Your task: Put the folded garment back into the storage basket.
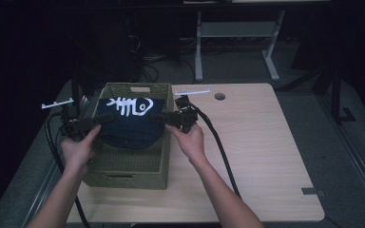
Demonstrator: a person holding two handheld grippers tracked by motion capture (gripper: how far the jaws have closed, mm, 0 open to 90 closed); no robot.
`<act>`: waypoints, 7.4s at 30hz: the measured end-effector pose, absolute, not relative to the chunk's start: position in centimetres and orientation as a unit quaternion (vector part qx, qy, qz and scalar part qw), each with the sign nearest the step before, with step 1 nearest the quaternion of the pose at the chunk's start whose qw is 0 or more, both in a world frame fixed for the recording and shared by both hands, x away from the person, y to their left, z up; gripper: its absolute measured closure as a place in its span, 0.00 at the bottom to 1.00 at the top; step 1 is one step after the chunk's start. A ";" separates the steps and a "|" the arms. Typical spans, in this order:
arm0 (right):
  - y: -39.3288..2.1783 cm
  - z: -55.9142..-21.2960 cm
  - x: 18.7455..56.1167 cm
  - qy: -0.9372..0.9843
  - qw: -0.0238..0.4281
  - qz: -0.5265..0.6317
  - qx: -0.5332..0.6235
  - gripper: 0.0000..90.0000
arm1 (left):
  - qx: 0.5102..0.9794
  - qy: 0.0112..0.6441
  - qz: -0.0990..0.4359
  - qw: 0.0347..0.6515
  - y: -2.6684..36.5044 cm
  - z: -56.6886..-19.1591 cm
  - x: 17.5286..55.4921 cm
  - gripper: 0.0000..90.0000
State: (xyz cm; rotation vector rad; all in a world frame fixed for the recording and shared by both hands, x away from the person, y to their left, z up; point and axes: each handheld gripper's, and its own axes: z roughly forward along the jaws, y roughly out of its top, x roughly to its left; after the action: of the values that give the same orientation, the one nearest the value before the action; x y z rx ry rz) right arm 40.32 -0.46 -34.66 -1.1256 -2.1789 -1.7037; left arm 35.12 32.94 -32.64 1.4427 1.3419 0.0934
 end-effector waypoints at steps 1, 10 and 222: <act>-0.5 -34.7 40.3 -0.727 0.078 -0.569 -0.376 0.80 | 0.609 0.568 0.039 0.552 33.1 -32.6 35.1 0.74; 1.6 -35.7 40.7 -0.732 0.084 -0.562 -0.375 0.80 | 0.615 0.581 0.028 0.532 35.2 -33.3 35.2 0.71; -34.9 -41.7 33.3 -0.668 -0.035 -0.522 -0.529 0.28 | 0.730 0.345 -0.088 0.583 4.4 -36.0 33.5 0.25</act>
State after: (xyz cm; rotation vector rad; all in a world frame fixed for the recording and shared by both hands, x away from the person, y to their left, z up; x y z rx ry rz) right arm 33.33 -34.91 -41.67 -1.7010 -2.1455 -1.6787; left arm 33.45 4.40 -36.00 1.7053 0.8063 -0.2045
